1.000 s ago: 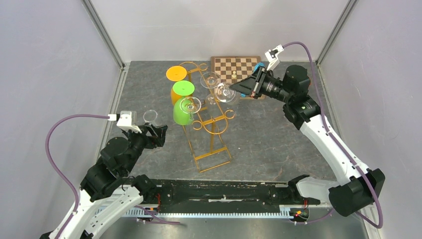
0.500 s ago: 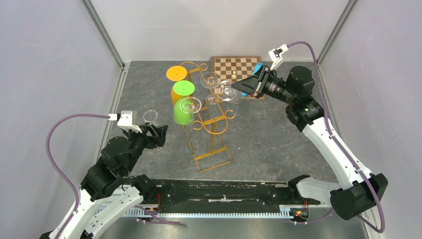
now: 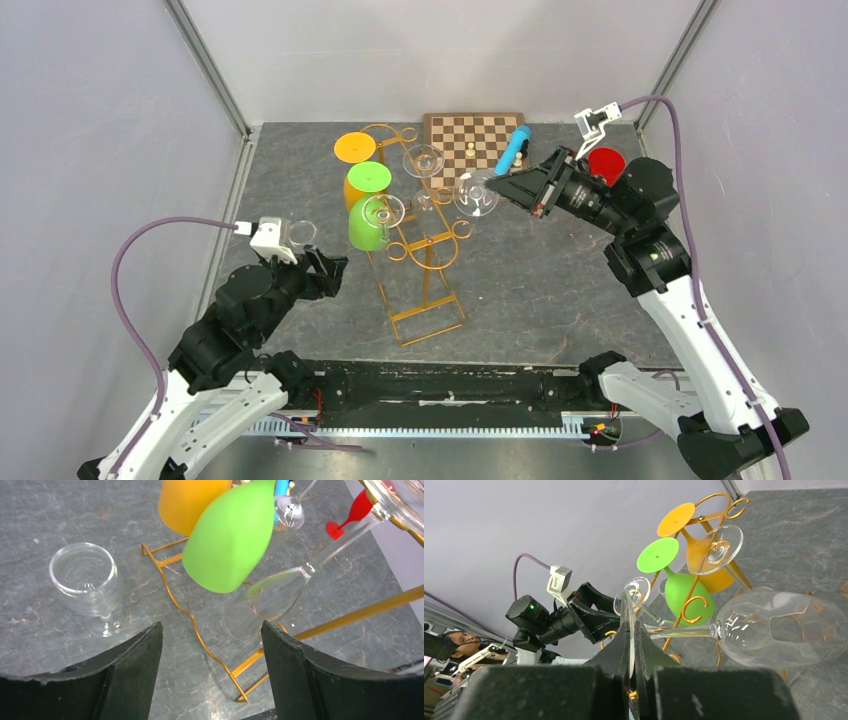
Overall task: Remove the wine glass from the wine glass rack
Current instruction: Pick up the wine glass from the wine rack.
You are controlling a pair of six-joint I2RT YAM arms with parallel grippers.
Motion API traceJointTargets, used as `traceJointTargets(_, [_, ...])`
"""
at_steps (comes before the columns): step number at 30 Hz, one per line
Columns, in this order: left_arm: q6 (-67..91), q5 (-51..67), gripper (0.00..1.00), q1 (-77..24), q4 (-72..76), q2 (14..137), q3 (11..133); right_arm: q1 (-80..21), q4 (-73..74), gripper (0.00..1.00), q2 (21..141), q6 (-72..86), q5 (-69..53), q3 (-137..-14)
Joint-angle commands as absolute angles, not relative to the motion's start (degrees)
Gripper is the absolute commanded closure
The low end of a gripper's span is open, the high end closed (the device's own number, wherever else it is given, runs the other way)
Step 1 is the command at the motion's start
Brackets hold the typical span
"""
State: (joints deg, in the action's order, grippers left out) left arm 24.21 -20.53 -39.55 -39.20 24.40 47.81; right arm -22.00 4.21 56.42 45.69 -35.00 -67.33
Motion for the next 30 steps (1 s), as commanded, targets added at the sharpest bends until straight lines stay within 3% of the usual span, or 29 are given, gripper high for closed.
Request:
traceJointTargets(1, [28.7, -15.4, 0.22, -39.2, -41.3, 25.6, 51.5, -21.8, 5.2, 1.00, 52.9, 41.9, -33.5, -67.3])
traceJointTargets(14, [35.5, 3.7, 0.22, -39.2, -45.2, 31.5, 59.6, -21.8, 10.5, 1.00, 51.4, 35.2, -33.7, -73.6])
traceJointTargets(30, [45.1, 19.0, 0.24, -39.2, -41.8, 35.8, 68.7, -21.9, 9.8, 1.00, 56.1, 30.1, -37.9, -84.1])
